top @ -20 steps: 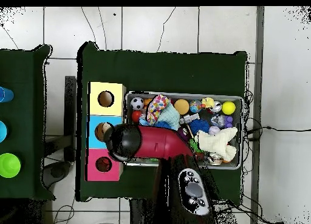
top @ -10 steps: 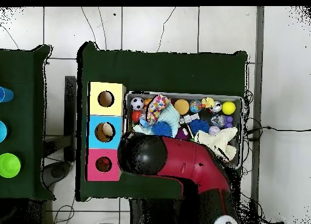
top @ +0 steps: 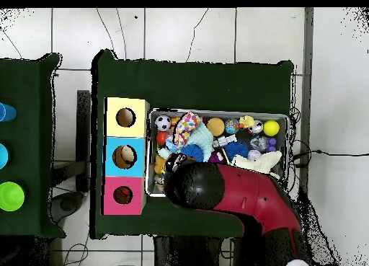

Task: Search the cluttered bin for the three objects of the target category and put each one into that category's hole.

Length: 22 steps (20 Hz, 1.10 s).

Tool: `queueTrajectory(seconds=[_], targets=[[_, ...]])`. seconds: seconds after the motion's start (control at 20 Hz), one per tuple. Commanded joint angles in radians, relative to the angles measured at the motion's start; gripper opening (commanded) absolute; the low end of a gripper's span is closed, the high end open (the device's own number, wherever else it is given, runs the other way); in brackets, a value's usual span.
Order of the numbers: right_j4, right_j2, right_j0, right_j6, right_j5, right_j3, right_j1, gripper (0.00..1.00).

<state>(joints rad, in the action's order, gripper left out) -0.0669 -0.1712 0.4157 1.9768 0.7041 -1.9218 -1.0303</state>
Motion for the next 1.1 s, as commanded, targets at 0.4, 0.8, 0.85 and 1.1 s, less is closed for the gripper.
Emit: queueTrajectory(seconds=[0.4,0.8,0.85,1.1], targets=[[-0.398,-0.097,0.083,-0.212,-0.129,0.124,0.240,1.00],[-0.529,-0.099,0.101,-0.127,-0.245,0.252,0.491,1.00],[-0.530,-0.101,0.108,-0.116,-0.257,0.270,0.530,1.00],[-0.593,-0.059,0.086,-0.027,-0.404,0.354,0.657,1.00]])
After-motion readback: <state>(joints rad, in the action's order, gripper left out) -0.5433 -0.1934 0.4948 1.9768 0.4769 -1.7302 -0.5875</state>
